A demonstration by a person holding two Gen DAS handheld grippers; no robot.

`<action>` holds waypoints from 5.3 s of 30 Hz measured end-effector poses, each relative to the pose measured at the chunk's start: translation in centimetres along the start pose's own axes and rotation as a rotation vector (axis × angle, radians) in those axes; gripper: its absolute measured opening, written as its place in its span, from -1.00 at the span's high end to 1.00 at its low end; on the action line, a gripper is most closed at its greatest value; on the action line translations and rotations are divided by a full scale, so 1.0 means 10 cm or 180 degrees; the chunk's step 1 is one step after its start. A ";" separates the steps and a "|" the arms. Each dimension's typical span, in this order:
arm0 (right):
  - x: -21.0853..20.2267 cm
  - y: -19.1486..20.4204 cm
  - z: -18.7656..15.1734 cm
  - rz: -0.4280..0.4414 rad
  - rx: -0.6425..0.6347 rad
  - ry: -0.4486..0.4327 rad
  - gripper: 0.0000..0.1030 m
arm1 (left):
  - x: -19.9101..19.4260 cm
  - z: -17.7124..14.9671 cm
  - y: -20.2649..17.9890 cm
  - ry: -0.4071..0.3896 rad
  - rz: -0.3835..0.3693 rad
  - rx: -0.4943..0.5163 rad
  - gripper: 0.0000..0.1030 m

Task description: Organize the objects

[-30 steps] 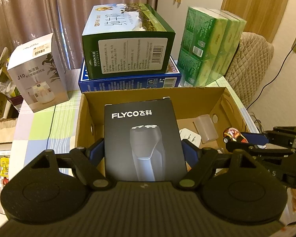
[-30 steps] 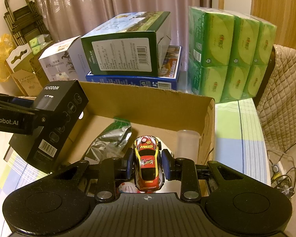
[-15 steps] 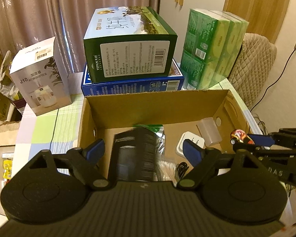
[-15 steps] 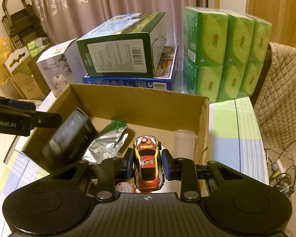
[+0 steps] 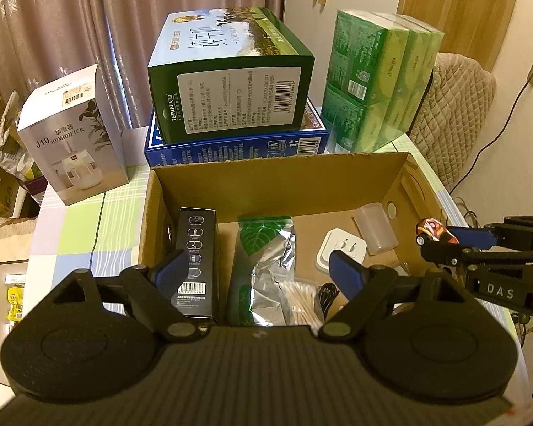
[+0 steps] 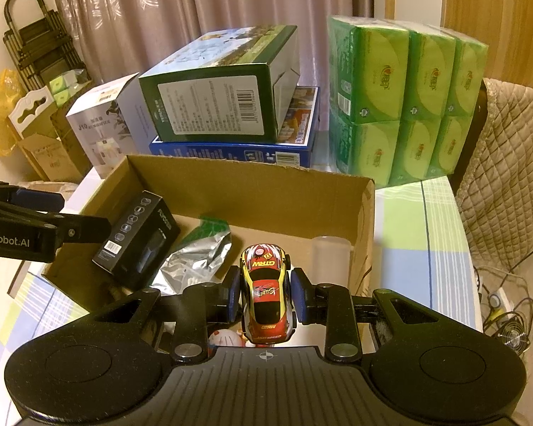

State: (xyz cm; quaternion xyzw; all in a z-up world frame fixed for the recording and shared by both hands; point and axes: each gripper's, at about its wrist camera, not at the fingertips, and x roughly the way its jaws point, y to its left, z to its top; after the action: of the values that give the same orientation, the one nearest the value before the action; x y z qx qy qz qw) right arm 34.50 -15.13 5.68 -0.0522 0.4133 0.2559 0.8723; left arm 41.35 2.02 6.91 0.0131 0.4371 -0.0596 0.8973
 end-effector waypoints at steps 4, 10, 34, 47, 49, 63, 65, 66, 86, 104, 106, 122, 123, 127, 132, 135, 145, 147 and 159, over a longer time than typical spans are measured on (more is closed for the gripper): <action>0.00 0.01 0.00 0.0001 0.0002 0.0000 0.48 | -0.01 -0.01 0.00 0.0001 0.0007 0.0000 -0.62; 0.01 0.01 0.00 -0.0001 0.0001 -0.0001 0.48 | -0.02 -0.01 0.03 0.0000 0.0015 -0.0002 -0.62; 0.02 -0.10 0.03 0.0204 0.0360 -0.0267 -0.24 | -0.02 -0.05 0.08 -0.0017 0.0043 -0.0011 -0.71; -0.19 -0.20 0.02 0.0017 0.0350 -0.0258 -0.26 | -0.13 -0.19 0.03 -0.0146 0.0186 0.0120 -0.98; -0.26 -0.19 0.01 -0.0004 0.0335 -0.0263 -0.26 | -0.18 -0.21 0.01 -0.0157 0.0180 0.0112 -0.98; -0.85 -0.05 -0.48 -0.0003 0.0345 -0.0025 -0.34 | -0.79 -0.56 -0.21 -0.0294 0.0280 0.0020 -0.99; -0.98 -0.02 -0.57 -0.0001 0.0344 -0.0021 -0.34 | -0.91 -0.65 -0.24 -0.0308 0.0259 -0.0033 -0.99; -1.03 0.00 -0.60 0.0002 0.0342 -0.0022 -0.34 | -0.97 -0.69 -0.25 -0.0311 0.0245 -0.0045 -0.99; -2.11 0.37 -1.48 -0.0146 0.0246 -0.0204 -0.41 | -2.15 -1.64 -0.63 -0.0509 0.0262 -0.0403 -0.99; -2.40 0.50 -2.03 -0.0191 0.0232 -0.0139 -0.43 | -2.37 -2.29 -0.86 -0.0421 0.0409 -0.0578 -0.99; -2.42 0.52 -2.05 -0.0192 0.0226 -0.0138 -0.43 | -2.38 -2.33 -0.89 -0.0419 0.0383 -0.0562 -0.99; -2.45 0.58 -2.15 -0.0187 0.0212 -0.0124 -0.43 | -2.32 -2.50 -1.04 -0.0367 0.0341 -0.0459 -0.99; -2.45 0.59 -2.15 -0.0199 0.0208 -0.0129 -0.43 | -2.32 -2.51 -1.05 -0.0367 0.0335 -0.0453 -0.99; -2.45 0.59 -2.15 -0.0219 0.0216 -0.0143 -0.43 | -2.31 -2.53 -1.07 -0.0352 0.0326 -0.0424 -0.99; -2.45 0.59 -2.14 -0.0226 0.0212 -0.0148 -0.43 | -2.30 -2.55 -1.07 -0.0349 0.0325 -0.0412 -0.99; -2.45 0.59 -2.14 -0.0221 0.0218 -0.0147 -0.43 | -2.30 -2.55 -1.07 -0.0346 0.0323 -0.0417 -0.99; -2.44 0.61 -2.14 -0.0216 0.0222 -0.0140 -0.43 | -2.28 -2.57 -1.07 -0.0341 0.0313 -0.0408 -0.99; -2.45 0.61 -2.14 -0.0216 0.0222 -0.0142 -0.43 | -2.28 -2.56 -1.07 -0.0346 0.0308 -0.0403 -0.99; -2.44 0.59 -2.16 -0.0215 0.0240 -0.0148 -0.43 | -2.28 -2.55 -1.09 -0.0345 0.0292 -0.0373 -0.99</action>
State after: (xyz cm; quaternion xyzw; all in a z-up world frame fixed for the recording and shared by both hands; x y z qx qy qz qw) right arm 3.79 -26.43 10.53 -0.0273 0.4002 0.2117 0.8912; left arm 6.18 -4.68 9.36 -0.0227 0.3896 0.0066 0.9207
